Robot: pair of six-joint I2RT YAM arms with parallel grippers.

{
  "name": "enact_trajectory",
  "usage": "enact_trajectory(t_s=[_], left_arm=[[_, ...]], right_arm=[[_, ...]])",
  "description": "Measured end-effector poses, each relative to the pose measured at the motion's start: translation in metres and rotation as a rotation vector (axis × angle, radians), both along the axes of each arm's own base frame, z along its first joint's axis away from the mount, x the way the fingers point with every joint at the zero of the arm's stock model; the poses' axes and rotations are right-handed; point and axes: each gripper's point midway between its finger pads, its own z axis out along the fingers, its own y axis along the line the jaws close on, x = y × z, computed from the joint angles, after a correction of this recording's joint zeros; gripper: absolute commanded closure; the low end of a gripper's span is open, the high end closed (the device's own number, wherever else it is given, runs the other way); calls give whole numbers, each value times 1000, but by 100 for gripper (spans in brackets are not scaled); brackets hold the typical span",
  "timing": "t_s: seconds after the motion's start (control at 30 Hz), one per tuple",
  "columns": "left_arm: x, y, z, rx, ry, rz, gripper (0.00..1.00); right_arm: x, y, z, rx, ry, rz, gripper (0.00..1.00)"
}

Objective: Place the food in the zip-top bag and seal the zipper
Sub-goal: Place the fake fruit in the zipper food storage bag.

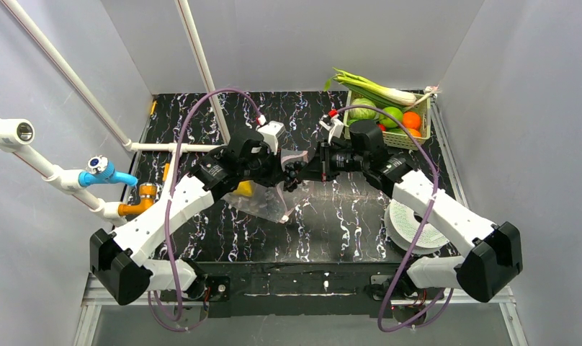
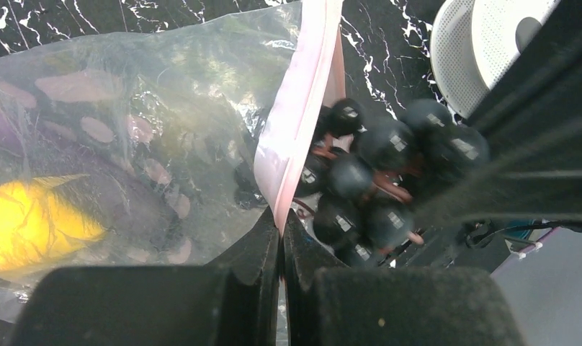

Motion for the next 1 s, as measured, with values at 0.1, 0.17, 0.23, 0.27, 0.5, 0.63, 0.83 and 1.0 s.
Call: enact_trajectory(t_s=[0.1,0.17,0.23,0.27,0.5,0.63,0.83,1.0], left_arm=[[-2,2,3,-8,-8,-1,100],[-3,2,6,-18,-18,-2,100],[-3,2,10,-33,-34,-3,100],[-4,2,13,-39,-41,-4,100],[-4,1,20,-60,-60,-8,100],[-4,1,20,-62,-62,-9,100],[-4,1,20,-61,-62,-9,100],[-4,1,20,-61,-62,-9,100]], right_arm=[[9,2,-9,-26,18,-31,93],[15,3,-11,-39,24,-50,90],[20,4,-12,-51,30,-68,88],[22,4,-12,-55,33,-75,86],[29,6,-20,-83,61,-94,68],[33,9,-26,-96,76,-100,59],[34,10,-25,-102,72,-105,49],[35,8,-27,-114,78,-114,49]])
